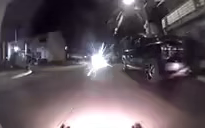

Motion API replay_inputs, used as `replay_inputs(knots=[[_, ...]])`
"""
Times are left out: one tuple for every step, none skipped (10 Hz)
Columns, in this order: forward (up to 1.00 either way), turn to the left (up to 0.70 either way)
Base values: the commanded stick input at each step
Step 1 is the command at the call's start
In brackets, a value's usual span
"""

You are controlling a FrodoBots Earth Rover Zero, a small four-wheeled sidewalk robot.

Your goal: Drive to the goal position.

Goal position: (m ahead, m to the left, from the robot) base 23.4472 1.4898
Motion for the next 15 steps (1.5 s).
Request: replay_inputs(knots=[[0.85,0.00],[0.85,0.00],[0.85,0.00],[0.85,0.00],[0.85,0.00],[0.85,0.00],[0.85,0.00],[0.85,0.00],[0.85,0.00],[0.85,0.00],[0.85,0.00],[0.85,0.00],[0.85,0.00],[0.85,0.00],[0.85,0.00]])
